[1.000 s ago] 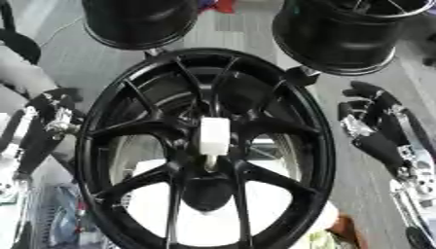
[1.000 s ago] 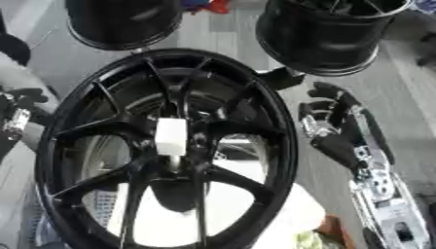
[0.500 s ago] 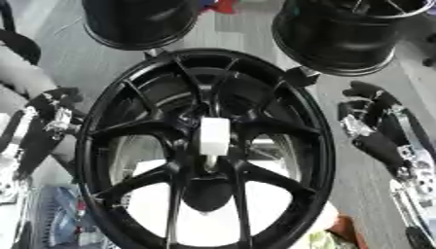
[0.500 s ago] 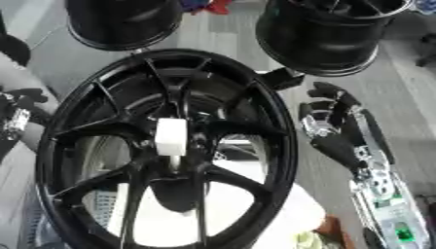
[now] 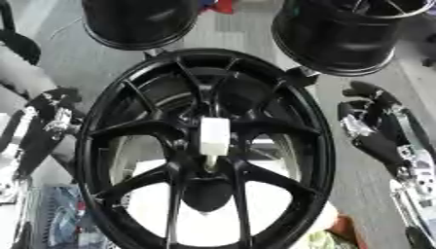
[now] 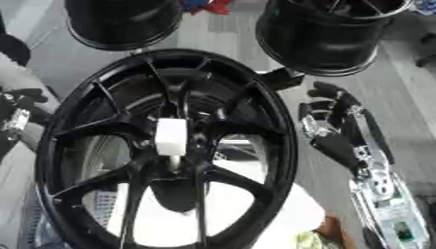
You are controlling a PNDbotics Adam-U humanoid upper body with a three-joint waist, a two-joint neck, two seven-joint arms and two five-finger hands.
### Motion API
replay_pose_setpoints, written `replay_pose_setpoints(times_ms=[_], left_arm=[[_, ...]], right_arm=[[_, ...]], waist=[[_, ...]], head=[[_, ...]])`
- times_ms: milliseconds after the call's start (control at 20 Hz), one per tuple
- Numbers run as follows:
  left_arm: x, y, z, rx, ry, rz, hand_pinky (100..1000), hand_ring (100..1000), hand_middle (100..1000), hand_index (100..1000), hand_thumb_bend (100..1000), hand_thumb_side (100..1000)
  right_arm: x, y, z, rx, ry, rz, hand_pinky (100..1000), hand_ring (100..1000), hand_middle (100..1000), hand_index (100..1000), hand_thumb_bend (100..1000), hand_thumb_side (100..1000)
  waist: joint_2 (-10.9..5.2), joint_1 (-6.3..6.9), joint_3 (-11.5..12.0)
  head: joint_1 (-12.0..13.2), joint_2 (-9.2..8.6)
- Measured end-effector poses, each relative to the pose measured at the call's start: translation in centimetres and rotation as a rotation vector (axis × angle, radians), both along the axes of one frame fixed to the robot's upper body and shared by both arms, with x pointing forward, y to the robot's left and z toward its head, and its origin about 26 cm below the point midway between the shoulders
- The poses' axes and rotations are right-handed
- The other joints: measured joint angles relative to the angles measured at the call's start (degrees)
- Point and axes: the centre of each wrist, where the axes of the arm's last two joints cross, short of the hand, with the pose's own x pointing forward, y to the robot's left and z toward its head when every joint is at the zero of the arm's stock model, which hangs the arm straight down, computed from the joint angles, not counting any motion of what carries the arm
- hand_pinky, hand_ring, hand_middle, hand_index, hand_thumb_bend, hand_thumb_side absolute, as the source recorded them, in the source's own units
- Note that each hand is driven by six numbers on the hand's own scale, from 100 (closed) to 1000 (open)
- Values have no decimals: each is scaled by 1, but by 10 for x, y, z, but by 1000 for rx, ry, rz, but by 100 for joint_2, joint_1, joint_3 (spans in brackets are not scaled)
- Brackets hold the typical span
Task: Pull the pin out of the wheel hub.
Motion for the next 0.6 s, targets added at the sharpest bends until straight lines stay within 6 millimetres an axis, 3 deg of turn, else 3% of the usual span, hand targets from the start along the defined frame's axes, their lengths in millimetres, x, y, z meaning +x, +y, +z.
replay_pose_setpoints(times_ms=[600], left_arm=[[0, 0, 0, 0, 0, 0, 584, 593, 664, 787, 102, 676]], right_arm=[[0, 0, 2, -2, -6, 2, 646, 699, 735, 835, 211, 255]], waist=[[-6, -4, 1]], head=[[-1, 0]])
